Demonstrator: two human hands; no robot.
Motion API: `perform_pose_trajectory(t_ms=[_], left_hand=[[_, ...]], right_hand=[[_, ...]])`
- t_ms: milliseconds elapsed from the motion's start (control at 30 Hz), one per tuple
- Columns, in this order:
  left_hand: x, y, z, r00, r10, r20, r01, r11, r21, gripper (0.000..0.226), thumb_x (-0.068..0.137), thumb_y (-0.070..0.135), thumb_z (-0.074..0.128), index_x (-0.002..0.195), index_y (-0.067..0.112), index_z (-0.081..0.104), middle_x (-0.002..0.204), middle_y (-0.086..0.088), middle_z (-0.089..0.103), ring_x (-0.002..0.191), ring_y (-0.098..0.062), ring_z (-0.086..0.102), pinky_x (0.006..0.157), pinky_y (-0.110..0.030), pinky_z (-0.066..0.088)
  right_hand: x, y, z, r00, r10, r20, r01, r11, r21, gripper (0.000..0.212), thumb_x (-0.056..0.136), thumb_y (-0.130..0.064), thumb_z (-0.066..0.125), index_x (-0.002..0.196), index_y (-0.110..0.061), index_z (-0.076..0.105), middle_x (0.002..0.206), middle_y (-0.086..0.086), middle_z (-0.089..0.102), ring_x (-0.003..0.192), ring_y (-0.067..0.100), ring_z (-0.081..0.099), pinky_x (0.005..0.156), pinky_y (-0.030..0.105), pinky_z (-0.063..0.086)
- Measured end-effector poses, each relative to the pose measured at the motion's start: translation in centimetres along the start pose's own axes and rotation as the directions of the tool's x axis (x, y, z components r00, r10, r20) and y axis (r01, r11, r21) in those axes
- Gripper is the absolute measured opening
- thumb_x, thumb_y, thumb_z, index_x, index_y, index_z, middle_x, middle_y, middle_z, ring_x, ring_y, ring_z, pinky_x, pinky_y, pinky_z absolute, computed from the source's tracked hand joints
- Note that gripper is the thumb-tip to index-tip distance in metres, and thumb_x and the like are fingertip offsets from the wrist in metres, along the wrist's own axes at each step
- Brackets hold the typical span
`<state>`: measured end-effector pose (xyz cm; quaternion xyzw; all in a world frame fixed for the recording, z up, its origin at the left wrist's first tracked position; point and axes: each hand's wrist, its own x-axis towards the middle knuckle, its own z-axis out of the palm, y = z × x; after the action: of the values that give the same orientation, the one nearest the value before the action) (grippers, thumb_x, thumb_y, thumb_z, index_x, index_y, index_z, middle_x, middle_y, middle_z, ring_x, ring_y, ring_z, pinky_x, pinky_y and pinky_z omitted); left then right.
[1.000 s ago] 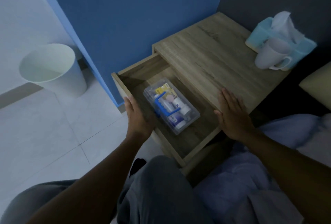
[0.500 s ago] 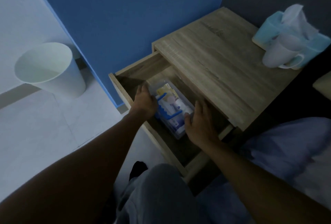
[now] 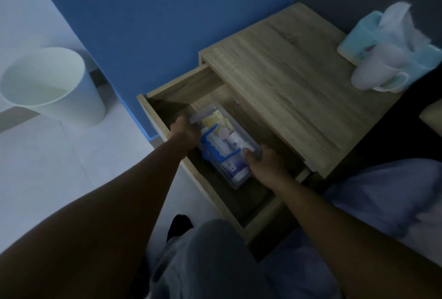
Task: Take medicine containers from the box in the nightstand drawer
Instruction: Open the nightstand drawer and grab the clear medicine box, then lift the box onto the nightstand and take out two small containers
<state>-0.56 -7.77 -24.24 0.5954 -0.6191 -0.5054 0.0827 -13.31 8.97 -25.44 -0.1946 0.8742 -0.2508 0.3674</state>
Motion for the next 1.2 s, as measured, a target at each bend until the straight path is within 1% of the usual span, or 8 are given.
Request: perform_pose_trajectory(t_ms=[200,367,500,700,900,1000,1100,1200], left_hand=[[-2.4,2.5,-2.7,0.99,0.125,-0.071,-0.124,0.992,0.008,0.017,0.097,0.029,0.054,0.11,0.018,0.06,0.094,0.0,0.063,0.082,-0.013,0.062,0.072,-0.031,0.052],[-4.6,6.8,-5.9,0.96,0.206,-0.19,-0.21,0.978,0.0,0.043,0.092,0.039,0.06,0.129,0.018,0.053,0.115,-0.002,0.059,0.102,-0.026,0.064,0.089,-0.041,0.056],[-5.1,10.8,-8.2,0.934,0.276,-0.229,-0.291,0.956,-0.033,0.055,0.089,0.046,0.062,0.135,0.017,0.051,0.134,-0.009,0.055,0.113,-0.03,0.061,0.094,-0.046,0.054],[-3.7,18.2,-9.3,0.9,0.366,-0.238,-0.398,0.911,-0.106,0.057,0.088,0.039,0.065,0.137,0.012,0.053,0.106,-0.002,0.056,0.077,-0.025,0.07,0.084,-0.041,0.06],[1.0,22.5,-7.7,0.907,0.386,-0.166,-0.411,0.898,-0.159,0.056,0.088,0.03,0.069,0.138,0.01,0.052,0.121,-0.008,0.059,0.067,-0.014,0.066,0.074,-0.035,0.063],[3.8,22.9,-6.6,0.915,0.382,-0.128,-0.399,0.904,-0.154,0.056,0.087,0.03,0.071,0.136,0.01,0.053,0.129,-0.014,0.059,0.069,-0.016,0.068,0.059,-0.024,0.061],[6.4,22.7,-5.6,0.917,0.387,-0.102,-0.399,0.904,-0.154,0.058,0.087,0.03,0.071,0.138,0.009,0.052,0.131,-0.015,0.059,0.066,-0.016,0.067,0.067,-0.029,0.063],[8.2,22.3,-4.7,0.918,0.388,-0.078,-0.396,0.905,-0.156,0.059,0.088,0.031,0.07,0.139,0.011,0.051,0.131,-0.013,0.059,0.067,-0.016,0.068,0.075,-0.033,0.062]], right_hand=[[-3.2,-1.5,-2.6,0.998,-0.063,0.018,0.058,0.976,0.208,0.05,0.093,-0.047,0.059,0.137,-0.024,0.051,0.124,0.005,0.064,0.101,0.019,0.069,0.085,0.04,0.06],[-4.6,-3.9,-5.8,0.987,-0.147,-0.064,0.16,0.884,0.439,0.043,0.083,-0.042,0.073,0.123,-0.027,0.063,0.098,-0.007,0.07,0.074,0.011,0.076,0.06,0.027,0.062],[-4.5,-6.8,-9.0,0.964,-0.199,-0.178,0.264,0.803,0.534,0.05,0.071,-0.045,0.082,0.115,-0.024,0.07,0.092,-0.004,0.076,0.067,0.007,0.076,0.053,0.024,0.059],[-2.7,-11.2,-14.0,0.92,-0.27,-0.284,0.384,0.76,0.524,0.042,0.072,-0.044,0.083,0.106,-0.023,0.073,0.086,-0.003,0.078,0.068,0.011,0.077,0.055,0.026,0.06],[1.9,-13.5,-16.6,0.886,-0.285,-0.366,0.423,0.82,0.386,0.03,0.088,-0.041,0.07,0.114,-0.029,0.062,0.085,-0.012,0.066,0.07,0.012,0.075,0.054,0.021,0.059],[4.8,-13.8,-17.1,0.888,-0.266,-0.375,0.401,0.847,0.349,0.035,0.091,-0.04,0.066,0.122,-0.024,0.061,0.086,-0.016,0.061,0.076,0.015,0.073,0.068,0.034,0.064],[7.2,-13.7,-16.8,0.897,-0.251,-0.364,0.377,0.864,0.334,0.028,0.092,-0.04,0.065,0.115,-0.025,0.063,0.09,-0.01,0.065,0.083,0.018,0.073,0.076,0.041,0.063],[9.0,-13.2,-16.1,0.905,-0.231,-0.357,0.356,0.871,0.34,0.035,0.091,-0.041,0.066,0.119,-0.02,0.065,0.095,-0.005,0.069,0.073,0.013,0.073,0.065,0.033,0.063]])
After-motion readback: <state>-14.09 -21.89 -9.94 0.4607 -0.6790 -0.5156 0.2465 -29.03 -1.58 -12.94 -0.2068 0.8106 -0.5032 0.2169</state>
